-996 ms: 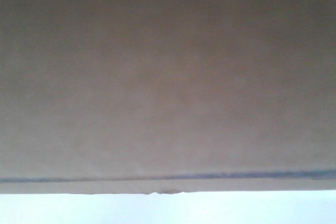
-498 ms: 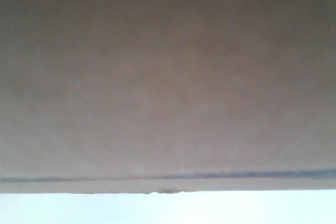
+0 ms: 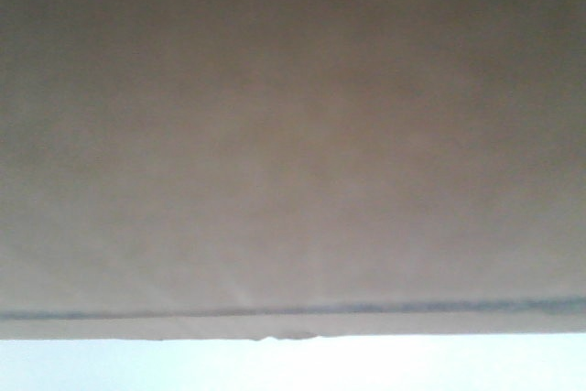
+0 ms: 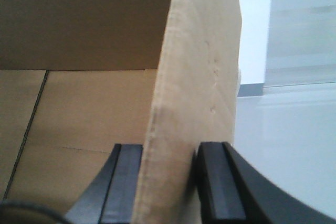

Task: Grab box from left shelf to table start
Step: 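Hold the box with both grippers while the base drives toward the table, then carry the box with both grippers over the white table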

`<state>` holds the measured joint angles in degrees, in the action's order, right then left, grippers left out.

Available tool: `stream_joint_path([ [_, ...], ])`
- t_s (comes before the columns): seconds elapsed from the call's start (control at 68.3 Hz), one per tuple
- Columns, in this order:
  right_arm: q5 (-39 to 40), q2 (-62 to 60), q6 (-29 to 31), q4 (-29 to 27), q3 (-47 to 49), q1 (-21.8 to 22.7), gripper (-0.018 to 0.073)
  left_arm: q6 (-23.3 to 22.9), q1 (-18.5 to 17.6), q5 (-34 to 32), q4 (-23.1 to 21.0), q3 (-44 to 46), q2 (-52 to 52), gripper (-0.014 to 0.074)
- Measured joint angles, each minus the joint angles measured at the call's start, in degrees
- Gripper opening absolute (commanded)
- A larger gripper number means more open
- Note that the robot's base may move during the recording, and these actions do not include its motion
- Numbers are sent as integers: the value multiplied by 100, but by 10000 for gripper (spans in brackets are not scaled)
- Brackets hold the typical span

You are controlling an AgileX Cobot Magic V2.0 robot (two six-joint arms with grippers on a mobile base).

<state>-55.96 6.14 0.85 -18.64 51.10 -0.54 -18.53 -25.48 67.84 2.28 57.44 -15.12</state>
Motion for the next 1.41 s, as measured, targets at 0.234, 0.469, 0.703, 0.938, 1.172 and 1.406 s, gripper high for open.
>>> stream_joint_path([
  [0.234,0,0,0,-11,0,0,58,0,0,0,0,0,0,-99],
  [0.469,9,0,0,-11,0,0,58,0,0,0,0,0,5,-99],
  [0.703,9,0,0,-19,0,0,58,0,0,0,0,0,14,-99],
  [0.938,9,0,0,-24,0,10,58,0,0,0,21,0,28,-99],
  [1.172,9,0,0,-33,-11,10,58,0,-11,0,34,0,28,-99],
  [1.406,12,0,0,-33,-11,10,58,0,-11,0,34,0,28,-99],
])
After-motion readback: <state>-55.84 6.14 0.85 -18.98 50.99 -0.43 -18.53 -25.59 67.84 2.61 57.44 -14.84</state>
